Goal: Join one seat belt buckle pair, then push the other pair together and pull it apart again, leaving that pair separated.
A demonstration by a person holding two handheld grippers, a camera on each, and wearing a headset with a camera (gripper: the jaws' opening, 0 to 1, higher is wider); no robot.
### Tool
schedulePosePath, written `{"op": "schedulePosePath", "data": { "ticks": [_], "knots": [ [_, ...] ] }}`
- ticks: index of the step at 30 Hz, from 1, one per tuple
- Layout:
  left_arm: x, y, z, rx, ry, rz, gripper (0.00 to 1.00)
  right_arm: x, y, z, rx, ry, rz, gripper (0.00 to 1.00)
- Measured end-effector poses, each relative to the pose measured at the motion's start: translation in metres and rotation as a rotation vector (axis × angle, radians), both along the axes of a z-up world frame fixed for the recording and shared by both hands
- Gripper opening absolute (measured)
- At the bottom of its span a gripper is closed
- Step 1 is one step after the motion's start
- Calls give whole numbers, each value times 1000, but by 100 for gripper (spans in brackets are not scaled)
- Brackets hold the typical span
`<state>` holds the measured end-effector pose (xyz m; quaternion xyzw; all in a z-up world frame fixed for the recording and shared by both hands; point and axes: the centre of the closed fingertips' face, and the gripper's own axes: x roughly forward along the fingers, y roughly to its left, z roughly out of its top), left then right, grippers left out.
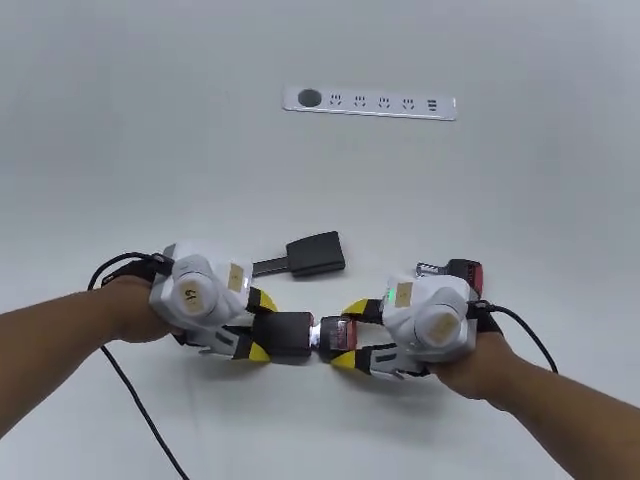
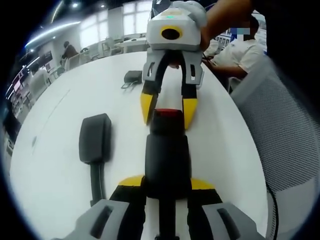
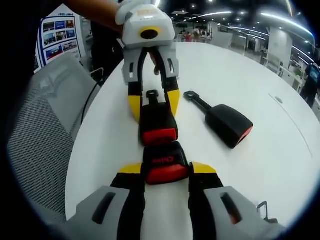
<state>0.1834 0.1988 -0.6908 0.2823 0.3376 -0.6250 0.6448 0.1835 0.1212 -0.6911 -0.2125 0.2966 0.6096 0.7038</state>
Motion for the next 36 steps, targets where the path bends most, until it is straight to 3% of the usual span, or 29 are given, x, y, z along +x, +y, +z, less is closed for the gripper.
{"op": "schedulePosePath", "data": {
  "ticks": [7, 9, 19, 36],
  "knots": [
    [1, 1, 1, -43, 10, -4, 32, 1, 2, 2, 39, 3, 9, 31],
    [0, -1, 1, -44, -11, -21, 31, 0, 3, 4, 54, 1, 4, 31],
    [-1, -3, 3, -91, 12, -17, 31, -2, 4, 8, 106, 8, -6, 30],
    [-1, -6, 7, -104, 11, -22, 31, 0, 5, 11, 145, 19, -17, 31]
  ]
}}
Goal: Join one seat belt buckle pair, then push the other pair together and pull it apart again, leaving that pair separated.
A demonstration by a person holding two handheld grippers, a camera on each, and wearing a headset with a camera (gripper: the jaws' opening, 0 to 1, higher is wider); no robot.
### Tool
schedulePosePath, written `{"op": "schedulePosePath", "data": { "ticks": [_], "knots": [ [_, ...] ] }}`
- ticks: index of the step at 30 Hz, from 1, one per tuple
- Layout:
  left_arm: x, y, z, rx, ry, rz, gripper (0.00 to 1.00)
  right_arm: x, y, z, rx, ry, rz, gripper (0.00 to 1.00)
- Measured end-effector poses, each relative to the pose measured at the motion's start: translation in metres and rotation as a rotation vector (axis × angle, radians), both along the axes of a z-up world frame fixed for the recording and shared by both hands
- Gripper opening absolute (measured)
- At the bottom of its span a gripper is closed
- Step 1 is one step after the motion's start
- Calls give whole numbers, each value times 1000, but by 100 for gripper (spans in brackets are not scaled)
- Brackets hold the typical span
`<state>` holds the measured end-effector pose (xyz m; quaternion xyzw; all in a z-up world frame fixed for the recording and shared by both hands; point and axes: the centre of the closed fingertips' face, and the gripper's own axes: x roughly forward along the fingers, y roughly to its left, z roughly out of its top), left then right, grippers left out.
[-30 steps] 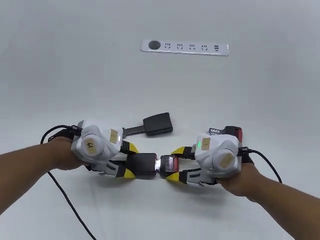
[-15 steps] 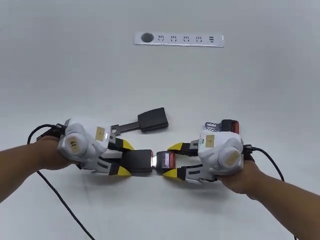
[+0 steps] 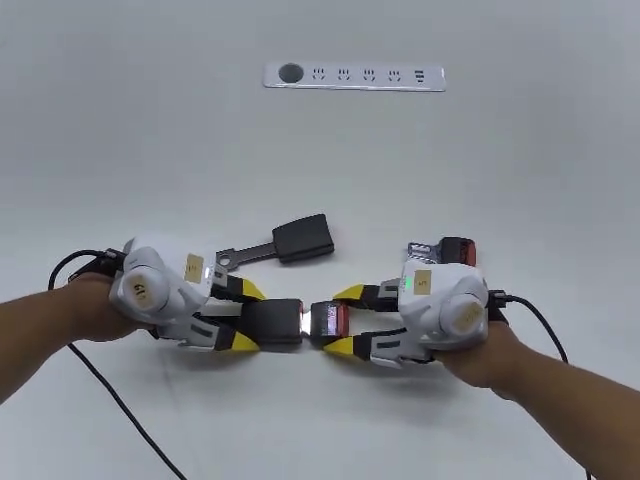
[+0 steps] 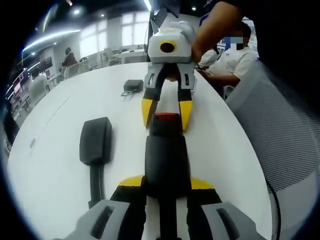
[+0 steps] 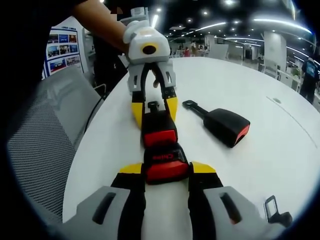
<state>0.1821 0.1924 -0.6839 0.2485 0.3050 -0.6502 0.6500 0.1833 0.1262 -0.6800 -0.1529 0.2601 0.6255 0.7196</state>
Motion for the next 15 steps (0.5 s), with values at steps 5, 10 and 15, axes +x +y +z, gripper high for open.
{"op": "schedulePosePath", "data": {
  "ticks": [5, 10, 15],
  "knots": [
    [0, 1, 0, 1, -3, -6, 31, 0, 1, 1, -3, 18, -13, 32],
    [1, 1, -1, 12, -10, -4, 32, 1, 1, -1, -12, 5, -12, 32],
    [2, 2, -4, 36, -21, -12, 32, 1, 0, -2, -19, 7, -21, 33]
  ]
}}
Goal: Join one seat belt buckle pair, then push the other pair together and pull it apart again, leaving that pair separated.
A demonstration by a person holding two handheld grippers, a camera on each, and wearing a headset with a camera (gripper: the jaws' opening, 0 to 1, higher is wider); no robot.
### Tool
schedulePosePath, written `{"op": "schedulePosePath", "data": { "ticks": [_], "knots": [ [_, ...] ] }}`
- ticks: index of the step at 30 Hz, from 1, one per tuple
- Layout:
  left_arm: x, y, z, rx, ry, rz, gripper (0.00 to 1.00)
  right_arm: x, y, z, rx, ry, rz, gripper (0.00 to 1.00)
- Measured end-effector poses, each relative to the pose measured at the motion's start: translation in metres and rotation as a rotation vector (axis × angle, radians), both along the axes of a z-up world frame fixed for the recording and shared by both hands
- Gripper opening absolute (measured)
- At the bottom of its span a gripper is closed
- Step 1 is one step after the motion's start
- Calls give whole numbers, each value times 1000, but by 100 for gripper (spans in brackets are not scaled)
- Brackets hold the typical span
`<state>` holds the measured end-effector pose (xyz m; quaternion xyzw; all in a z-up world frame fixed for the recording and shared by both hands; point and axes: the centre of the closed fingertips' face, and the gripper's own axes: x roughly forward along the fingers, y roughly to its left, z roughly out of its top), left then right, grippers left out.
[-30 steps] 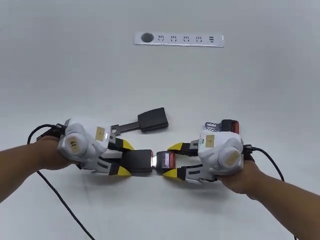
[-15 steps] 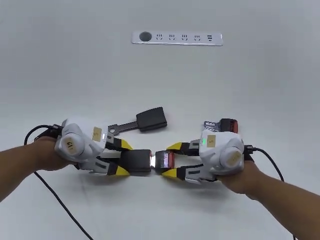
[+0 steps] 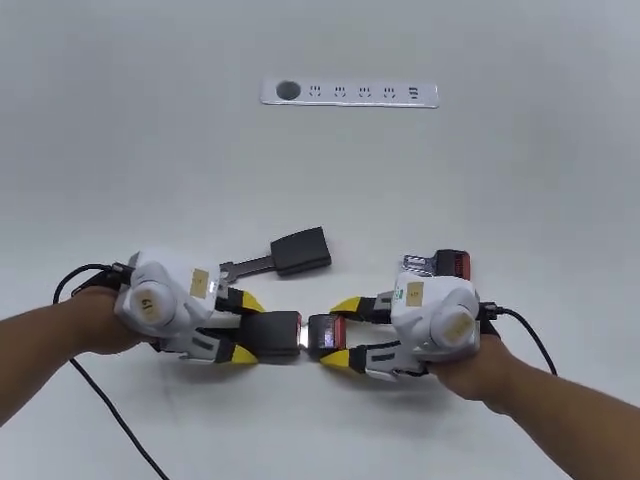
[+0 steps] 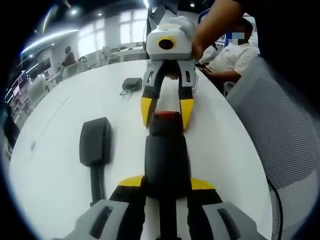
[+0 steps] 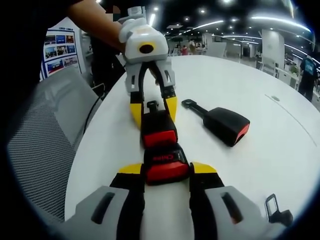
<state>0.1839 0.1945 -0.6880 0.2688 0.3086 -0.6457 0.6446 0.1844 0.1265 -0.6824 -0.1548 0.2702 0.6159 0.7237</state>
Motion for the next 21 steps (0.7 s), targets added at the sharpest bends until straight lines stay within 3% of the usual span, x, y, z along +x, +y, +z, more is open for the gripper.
{"op": "schedulePosePath", "data": {
  "ticks": [8, 10, 12, 15, 17, 21],
  "knots": [
    [0, 4, -3, 38, -9, 23, 33, -3, 0, 0, -45, -11, -5, 35],
    [-3, 2, -2, 30, 24, 70, 36, -6, -1, -1, -62, -5, -5, 35],
    [-1, 2, -2, 44, 16, 90, 43, -8, -3, 1, -75, -11, -12, 39],
    [-2, 1, 3, 37, 32, 112, 58, -3, -7, 5, -55, 21, -70, 63],
    [-1, -1, 10, 24, 28, 130, 63, 1, -11, 10, -46, -14, -75, 65],
    [3, -3, 20, -1, 23, 160, 71, 3, -16, 21, -30, -21, -95, 66]
  ]
}}
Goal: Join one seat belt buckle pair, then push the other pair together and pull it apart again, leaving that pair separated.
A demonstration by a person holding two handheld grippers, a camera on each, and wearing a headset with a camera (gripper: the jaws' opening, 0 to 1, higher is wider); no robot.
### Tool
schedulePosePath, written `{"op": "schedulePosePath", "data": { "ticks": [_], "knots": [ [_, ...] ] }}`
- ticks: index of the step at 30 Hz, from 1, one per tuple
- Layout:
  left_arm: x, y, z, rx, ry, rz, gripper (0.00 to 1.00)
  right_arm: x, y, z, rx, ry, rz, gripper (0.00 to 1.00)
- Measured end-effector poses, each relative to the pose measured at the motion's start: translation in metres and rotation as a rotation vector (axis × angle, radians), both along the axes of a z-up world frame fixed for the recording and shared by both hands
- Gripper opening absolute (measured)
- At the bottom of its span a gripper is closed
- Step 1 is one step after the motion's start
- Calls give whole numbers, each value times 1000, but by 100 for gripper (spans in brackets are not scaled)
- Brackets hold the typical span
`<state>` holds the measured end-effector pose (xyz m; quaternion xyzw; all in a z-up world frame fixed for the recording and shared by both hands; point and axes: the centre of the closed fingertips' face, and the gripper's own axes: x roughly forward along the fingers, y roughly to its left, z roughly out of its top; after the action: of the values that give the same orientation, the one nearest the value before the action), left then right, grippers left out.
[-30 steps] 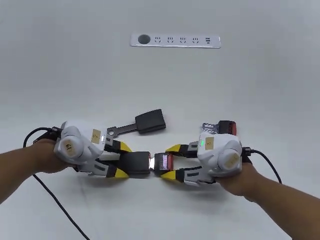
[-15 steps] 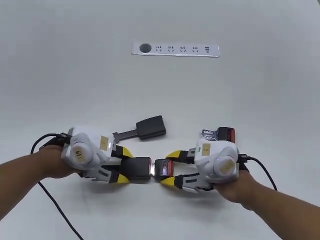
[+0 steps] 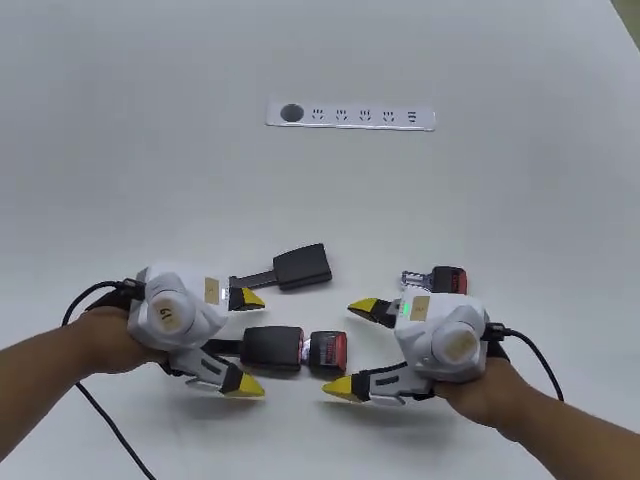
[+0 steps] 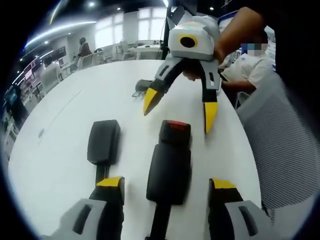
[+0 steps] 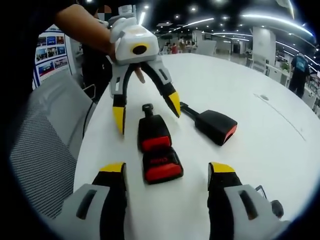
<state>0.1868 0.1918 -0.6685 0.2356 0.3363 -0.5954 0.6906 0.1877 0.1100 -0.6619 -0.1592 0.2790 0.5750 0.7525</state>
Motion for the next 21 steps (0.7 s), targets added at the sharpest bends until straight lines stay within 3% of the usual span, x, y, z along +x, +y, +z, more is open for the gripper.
{"op": "schedulePosePath", "data": {
  "ticks": [7, 11, 16, 19, 21],
  "knots": [
    [13, -1, 14, -19, -33, 27, 74, 10, -25, 20, 4, -27, -45, 68],
    [27, 2, 21, -21, -50, 62, 73, 25, -57, 24, -21, -49, -85, 69],
    [48, 3, 32, -33, -89, 87, 69, 46, -101, 17, -63, -59, -129, 70],
    [57, -2, 39, -29, -88, 106, 69, 54, -116, 14, -90, -59, -133, 71],
    [68, 0, 35, -38, -86, 115, 69, 62, -127, 11, -99, -53, -140, 72]
  ]
}}
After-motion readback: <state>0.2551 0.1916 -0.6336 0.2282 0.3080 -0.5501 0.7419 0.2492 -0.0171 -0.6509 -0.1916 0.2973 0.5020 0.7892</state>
